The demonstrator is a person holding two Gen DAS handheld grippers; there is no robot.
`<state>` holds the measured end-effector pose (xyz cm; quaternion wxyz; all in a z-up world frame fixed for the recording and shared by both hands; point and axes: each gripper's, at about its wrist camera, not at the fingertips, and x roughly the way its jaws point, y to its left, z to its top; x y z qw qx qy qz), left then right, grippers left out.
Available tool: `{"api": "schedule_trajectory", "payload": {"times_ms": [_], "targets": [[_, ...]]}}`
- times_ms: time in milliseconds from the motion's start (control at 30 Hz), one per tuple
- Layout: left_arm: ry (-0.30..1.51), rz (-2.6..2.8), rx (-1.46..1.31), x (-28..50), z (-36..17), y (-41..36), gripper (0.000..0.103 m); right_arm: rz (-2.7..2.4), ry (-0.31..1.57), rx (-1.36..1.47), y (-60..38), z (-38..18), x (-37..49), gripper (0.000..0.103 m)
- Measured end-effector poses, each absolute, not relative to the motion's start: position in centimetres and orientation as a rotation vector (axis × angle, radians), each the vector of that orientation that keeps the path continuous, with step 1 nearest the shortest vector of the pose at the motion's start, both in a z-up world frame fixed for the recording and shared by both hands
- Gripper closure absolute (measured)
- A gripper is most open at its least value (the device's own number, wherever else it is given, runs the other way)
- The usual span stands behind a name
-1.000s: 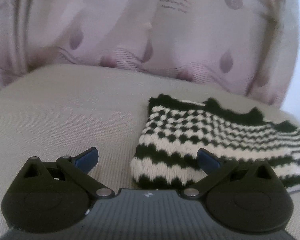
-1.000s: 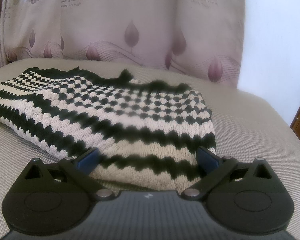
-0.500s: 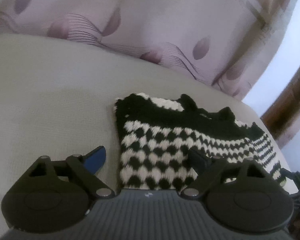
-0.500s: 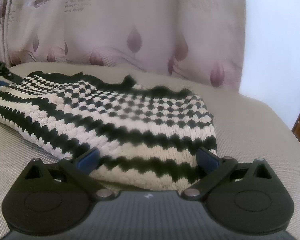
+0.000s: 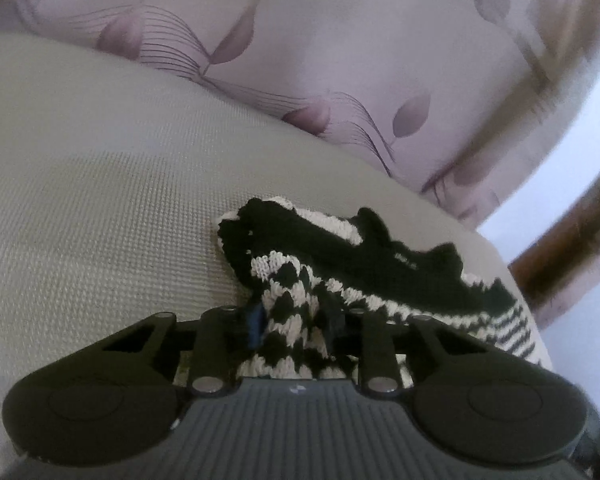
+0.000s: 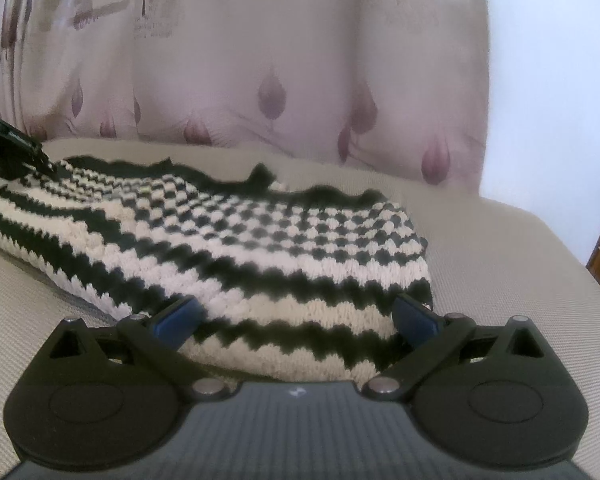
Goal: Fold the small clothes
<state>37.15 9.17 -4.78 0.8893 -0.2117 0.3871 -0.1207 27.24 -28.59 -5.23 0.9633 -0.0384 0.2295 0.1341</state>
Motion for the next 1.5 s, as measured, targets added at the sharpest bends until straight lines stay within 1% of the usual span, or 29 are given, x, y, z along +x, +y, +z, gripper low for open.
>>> {"api": "schedule_trajectory", "payload": {"times_ms": [167,333,500,533,733,933,967,1000,1033,1067,1100,1133,1167,1200,1233,1267,1367,1433,1500], "targets": [[0.804,-0.2,-0.447,36.5,-1.6,6.8,0.078,0.283,0.402,0.036,-30.4,-4.9,26.5,0.0],[0.817,-0.185,-0.446,36.1,2.2,2.7,0.079,0.293,0.369,0.062,-30.8,-4.7,26.1,0.0],[0.858,-0.204,-0.448,36.0,4.1,-2.5,0.082,0.307,0.335,0.094,-31.4,-4.5,25.5,0.0],[0.862,-0.212,-0.443,36.0,4.2,-3.6,0.086,0.313,0.329,0.106,-31.6,-4.5,25.4,0.0],[0.916,-0.284,-0.437,36.0,2.5,-8.8,0.086,0.342,0.309,0.145,-32.1,-4.4,25.1,0.0],[0.945,-0.442,-0.523,36.2,-0.5,-10.6,0.086,0.36,0.299,0.167,-32.4,-4.4,24.8,0.0],[0.93,-0.479,-0.532,36.1,-0.7,-10.6,0.082,0.362,0.301,0.169,-32.4,-4.4,24.8,0.0],[0.912,-0.51,-0.543,36.0,-0.7,-10.6,0.076,0.367,0.306,0.175,-32.5,-4.4,24.9,0.0],[0.889,-0.525,-0.549,35.6,-0.4,-10.6,0.065,0.38,0.315,0.187,-32.6,-4.3,25.0,0.0],[0.855,-0.543,-0.56,35.1,0.0,-10.2,0.055,0.403,0.33,0.211,-32.8,-4.2,25.1,0.0],[0.814,-0.579,-0.585,34.4,0.5,-9.7,0.052,0.435,0.344,0.247,-33.0,-3.9,25.1,0.0],[0.772,-0.614,-0.614,33.7,1.0,-9.1,0.047,0.467,0.34,0.283,-33.1,-3.5,24.9,0.0],[0.73,-0.631,-0.63,32.8,1.6,-8.5,0.038,0.495,0.319,0.31,-33.1,-2.9,24.4,0.0],[0.692,-0.63,-0.625,32.0,2.2,-7.9,0.032,0.513,0.291,0.321,-32.7,-2.1,23.9,0.0],[0.644,-0.616,-0.612,30.9,2.8,-7.2,0.021,0.533,0.267,0.33,-32.2,-1.3,23.6,0.0],[0.59,-0.593,-0.603,29.8,3.2,-6.3,0.016,0.555,0.268,0.34,-31.7,-0.7,23.7,0.0],[0.496,-0.506,-0.562,27.8,3.8,-3.7,0.009,0.628,0.341,0.378,-29.5,0.3,25.9,0.0],[0.474,-0.455,-0.529,27.0,3.2,-1.9,0.009,0.625,0.389,0.384,-28.1,0.2,27.6,0.0],[0.488,-0.42,-0.472,26.7,2.1,-0.8,0.009,0.631,0.444,0.433,-27.2,-0.1,29.3,0.0]]}}
